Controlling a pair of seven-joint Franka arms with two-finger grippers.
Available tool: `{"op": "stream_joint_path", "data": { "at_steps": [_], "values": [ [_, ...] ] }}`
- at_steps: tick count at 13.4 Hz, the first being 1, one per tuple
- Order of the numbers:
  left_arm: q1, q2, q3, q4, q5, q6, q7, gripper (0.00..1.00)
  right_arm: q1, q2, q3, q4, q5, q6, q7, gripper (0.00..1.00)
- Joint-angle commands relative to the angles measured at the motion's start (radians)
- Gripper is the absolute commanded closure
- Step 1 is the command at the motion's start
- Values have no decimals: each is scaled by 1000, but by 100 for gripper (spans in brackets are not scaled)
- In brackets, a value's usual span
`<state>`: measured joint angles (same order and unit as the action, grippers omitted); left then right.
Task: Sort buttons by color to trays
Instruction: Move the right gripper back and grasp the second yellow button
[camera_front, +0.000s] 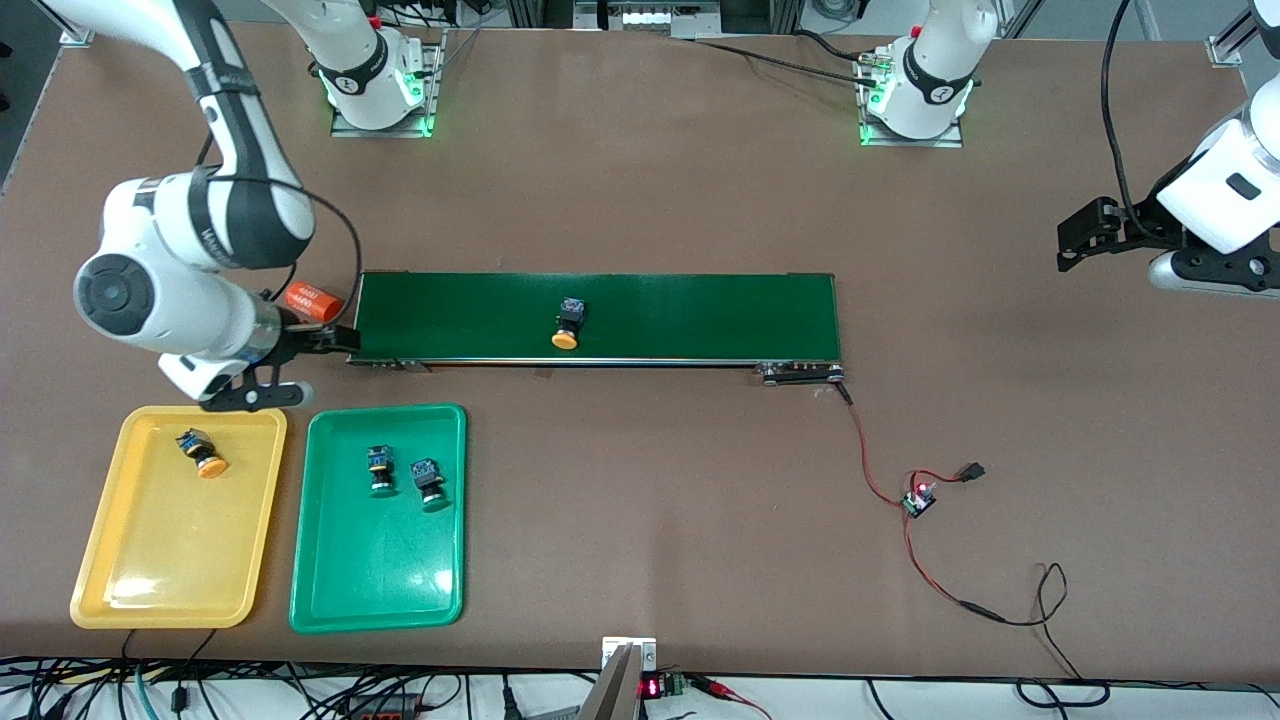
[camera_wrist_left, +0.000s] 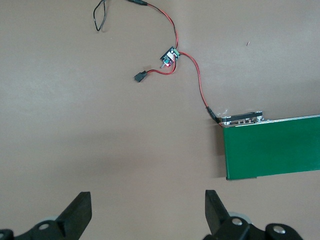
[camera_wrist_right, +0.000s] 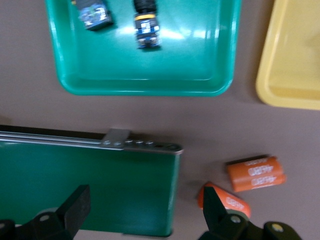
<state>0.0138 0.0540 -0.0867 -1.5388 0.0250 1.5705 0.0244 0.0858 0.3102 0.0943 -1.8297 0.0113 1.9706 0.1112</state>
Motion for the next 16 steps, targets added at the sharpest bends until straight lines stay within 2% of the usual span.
{"op": "stream_joint_path", "data": {
  "at_steps": [1, 3, 6, 9, 11, 16],
  "values": [
    [6, 3, 1, 23, -14, -29, 19, 0, 18, -66, 71, -106, 10, 86, 114, 0],
    [6, 3, 1, 23, -14, -29, 19, 0, 73, -85, 82, -158, 10, 149, 198, 0],
    [6, 3, 1, 23, -14, -29, 19, 0, 91, -83, 162, -213, 6, 259, 373, 0],
    [6, 3, 1, 23, -16, -29, 20, 0, 138, -63, 177, -221, 4, 293, 540, 0],
    [6, 3, 1, 23, -16, -30, 20, 0, 152, -46, 199, -221, 3, 310, 576, 0],
    [6, 3, 1, 23, -16, -30, 20, 0, 203, 15, 200, -221, -5, 344, 594, 0]
  ]
}}
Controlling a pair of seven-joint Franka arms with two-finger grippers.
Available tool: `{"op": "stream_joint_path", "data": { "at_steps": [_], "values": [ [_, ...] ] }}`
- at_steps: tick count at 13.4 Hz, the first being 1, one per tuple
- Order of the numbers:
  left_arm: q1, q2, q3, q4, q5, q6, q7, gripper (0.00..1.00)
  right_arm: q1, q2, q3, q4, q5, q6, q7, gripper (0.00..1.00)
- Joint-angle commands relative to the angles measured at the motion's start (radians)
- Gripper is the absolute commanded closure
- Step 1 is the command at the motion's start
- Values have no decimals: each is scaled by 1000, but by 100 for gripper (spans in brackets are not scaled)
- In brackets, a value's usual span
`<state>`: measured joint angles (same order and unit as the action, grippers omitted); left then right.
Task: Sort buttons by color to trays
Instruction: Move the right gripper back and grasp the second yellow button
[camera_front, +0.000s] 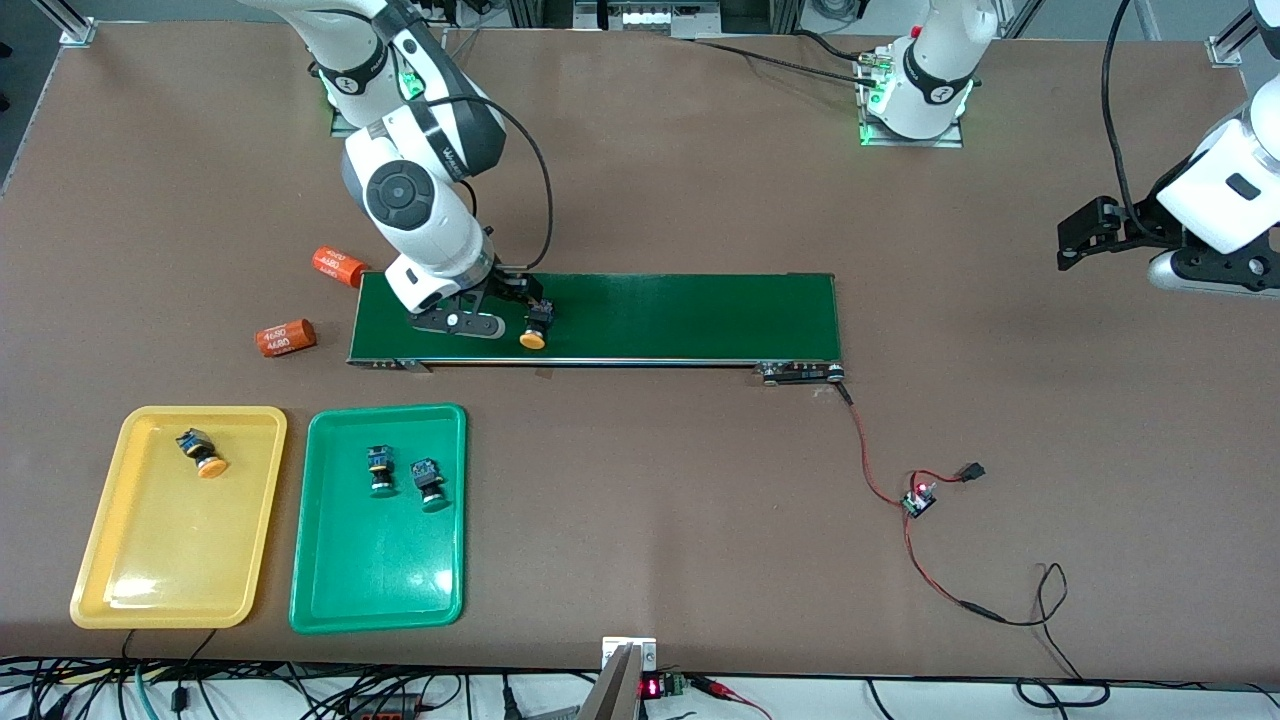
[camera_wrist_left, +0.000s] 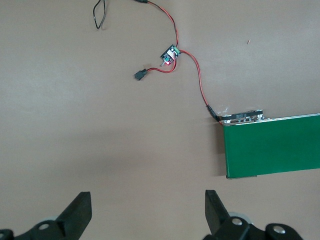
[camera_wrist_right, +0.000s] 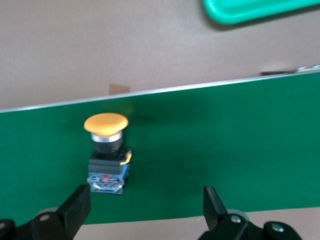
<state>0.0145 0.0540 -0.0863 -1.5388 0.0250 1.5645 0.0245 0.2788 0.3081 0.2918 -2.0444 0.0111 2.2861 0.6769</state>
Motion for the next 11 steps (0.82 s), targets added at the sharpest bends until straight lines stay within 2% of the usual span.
{"op": "stream_joint_path", "data": {
  "at_steps": [1, 5, 11],
  "values": [
    [5, 3, 0, 23, -16, -24, 20, 0, 11, 23, 3, -7, -6, 38, 29, 0],
    [5, 3, 2, 23, -16, -27, 22, 0, 14, 48, 3, -7, -42, 62, 27, 0],
    [7, 3, 5, 23, -16, -38, 23, 0, 0, 88, -2, -5, -45, 128, 21, 0]
  ]
}}
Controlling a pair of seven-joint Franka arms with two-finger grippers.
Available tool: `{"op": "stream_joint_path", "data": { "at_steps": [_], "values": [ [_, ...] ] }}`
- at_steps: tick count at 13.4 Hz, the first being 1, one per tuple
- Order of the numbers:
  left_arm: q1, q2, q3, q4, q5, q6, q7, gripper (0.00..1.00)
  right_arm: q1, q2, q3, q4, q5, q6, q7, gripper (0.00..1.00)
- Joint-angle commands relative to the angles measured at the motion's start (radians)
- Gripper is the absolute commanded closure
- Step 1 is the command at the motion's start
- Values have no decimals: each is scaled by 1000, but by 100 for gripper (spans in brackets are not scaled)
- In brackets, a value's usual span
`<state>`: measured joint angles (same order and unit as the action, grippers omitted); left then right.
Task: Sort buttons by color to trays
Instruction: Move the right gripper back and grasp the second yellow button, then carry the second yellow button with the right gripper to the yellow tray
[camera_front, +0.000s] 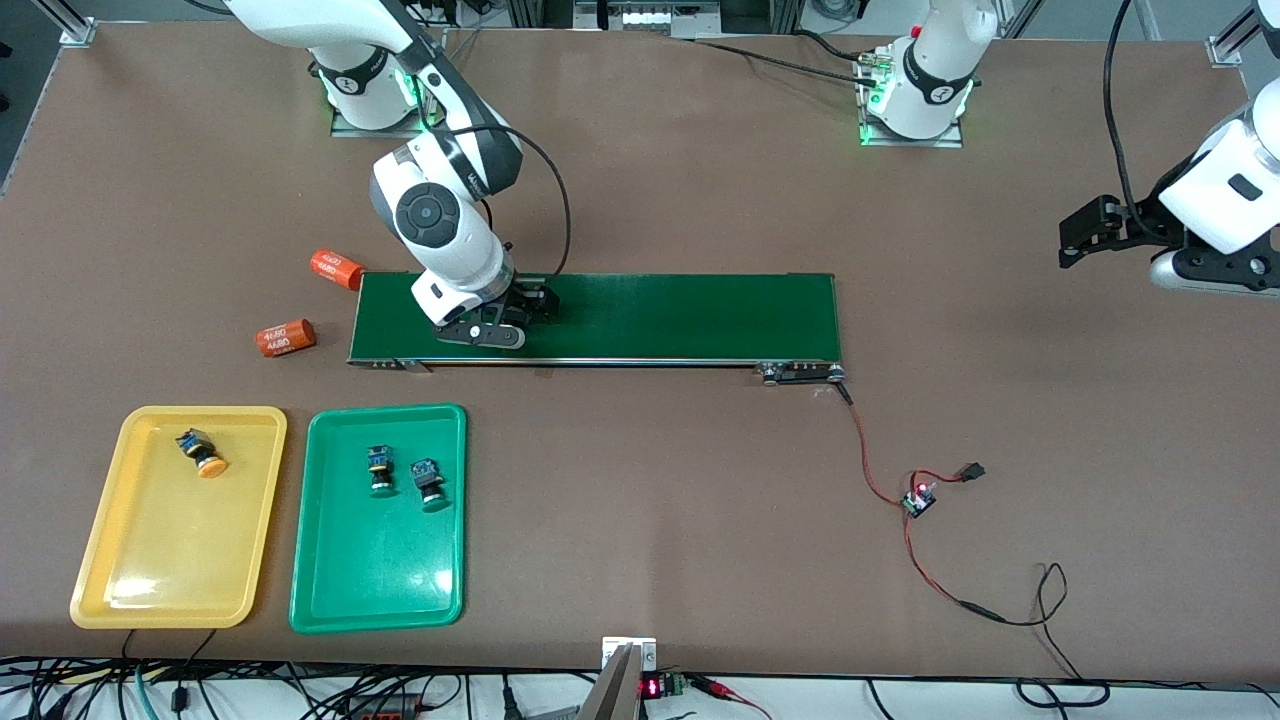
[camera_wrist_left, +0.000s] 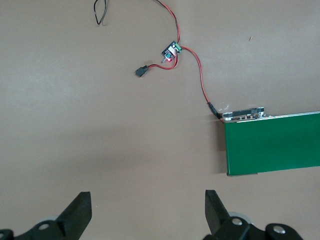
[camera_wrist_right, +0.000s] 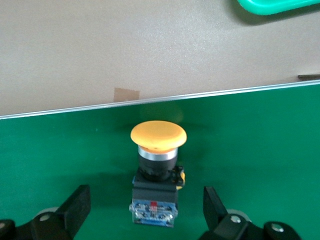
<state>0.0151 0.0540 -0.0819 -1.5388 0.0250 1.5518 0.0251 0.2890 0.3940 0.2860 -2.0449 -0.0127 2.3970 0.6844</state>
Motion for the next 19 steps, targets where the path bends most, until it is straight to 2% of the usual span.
{"op": "stream_joint_path", "data": {
  "at_steps": [1, 2, 7, 10, 13, 16, 19],
  "values": [
    [6, 3, 1, 23, -16, -26, 22, 0, -17, 2, 4, -5, -21, 18, 11, 2],
    [5, 3, 1, 23, -16, -26, 24, 0, -24, 2, 1, -5, -24, 18, -3, 8],
    [6, 3, 1, 23, -16, -24, 24, 0, -39, 2, -19, -5, -36, 14, -98, 67],
    [5, 3, 1, 23, -14, -26, 22, 0, -41, -4, -39, 0, -36, 10, -133, 90],
    [6, 3, 2, 23, -16, -26, 24, 0, -65, -33, -59, 58, -36, -74, -213, 94],
    [6, 3, 2, 23, -16, -26, 24, 0, -103, -32, -76, 224, -30, -284, -323, 94],
    [6, 3, -2, 23, -16, -26, 21, 0, -174, -17, -88, 330, -16, -369, -465, 94]
  ]
}}
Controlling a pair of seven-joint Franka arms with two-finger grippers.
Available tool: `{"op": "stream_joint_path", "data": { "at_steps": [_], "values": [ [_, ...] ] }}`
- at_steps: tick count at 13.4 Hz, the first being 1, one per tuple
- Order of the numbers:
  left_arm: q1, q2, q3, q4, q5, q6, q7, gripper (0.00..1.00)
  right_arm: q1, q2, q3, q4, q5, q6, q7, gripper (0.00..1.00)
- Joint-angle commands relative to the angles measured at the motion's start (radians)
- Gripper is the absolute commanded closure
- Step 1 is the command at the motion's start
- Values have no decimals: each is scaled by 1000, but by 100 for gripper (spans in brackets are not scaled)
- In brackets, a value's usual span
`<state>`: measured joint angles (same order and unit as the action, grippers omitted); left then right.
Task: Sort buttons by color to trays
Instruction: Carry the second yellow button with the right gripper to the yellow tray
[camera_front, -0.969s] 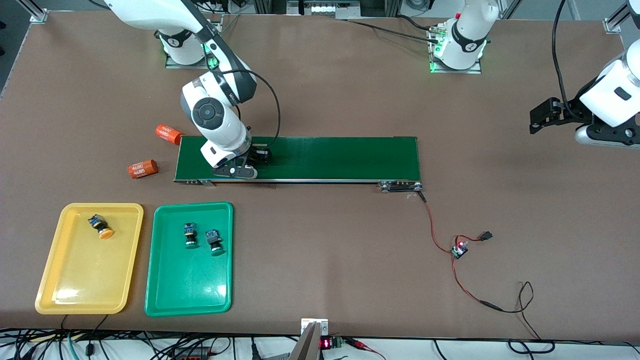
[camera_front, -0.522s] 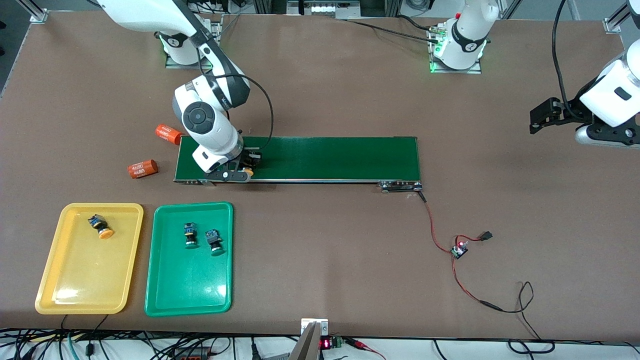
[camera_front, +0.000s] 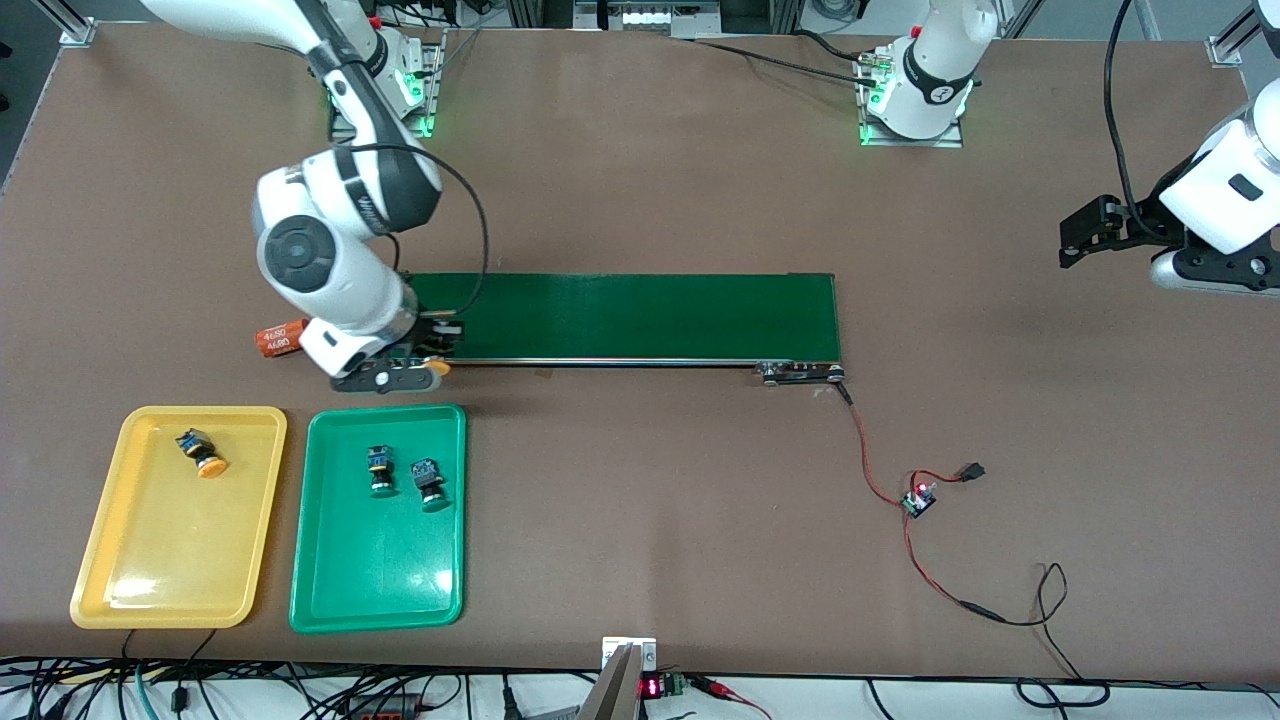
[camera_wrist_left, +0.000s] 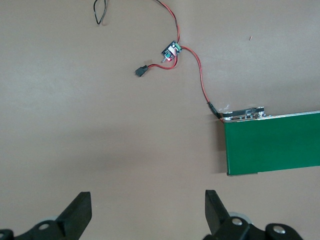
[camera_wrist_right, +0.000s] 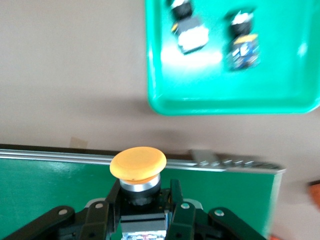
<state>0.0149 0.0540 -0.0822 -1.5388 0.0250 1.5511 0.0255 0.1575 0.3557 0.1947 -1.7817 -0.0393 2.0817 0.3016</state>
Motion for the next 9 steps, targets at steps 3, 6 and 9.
{"op": "stream_joint_path", "data": {
  "at_steps": [3, 6, 9],
  "values": [
    [7, 3, 1, 23, -16, -25, 22, 0, -123, 78, -21, 113, 10, -54, -240, 94],
    [7, 3, 1, 23, -16, -25, 22, 0, -211, 132, -21, 156, 7, -46, -421, 93],
    [7, 3, -4, 23, -16, -25, 17, 0, -243, 166, -53, 157, 2, -40, -547, 93]
  ]
}}
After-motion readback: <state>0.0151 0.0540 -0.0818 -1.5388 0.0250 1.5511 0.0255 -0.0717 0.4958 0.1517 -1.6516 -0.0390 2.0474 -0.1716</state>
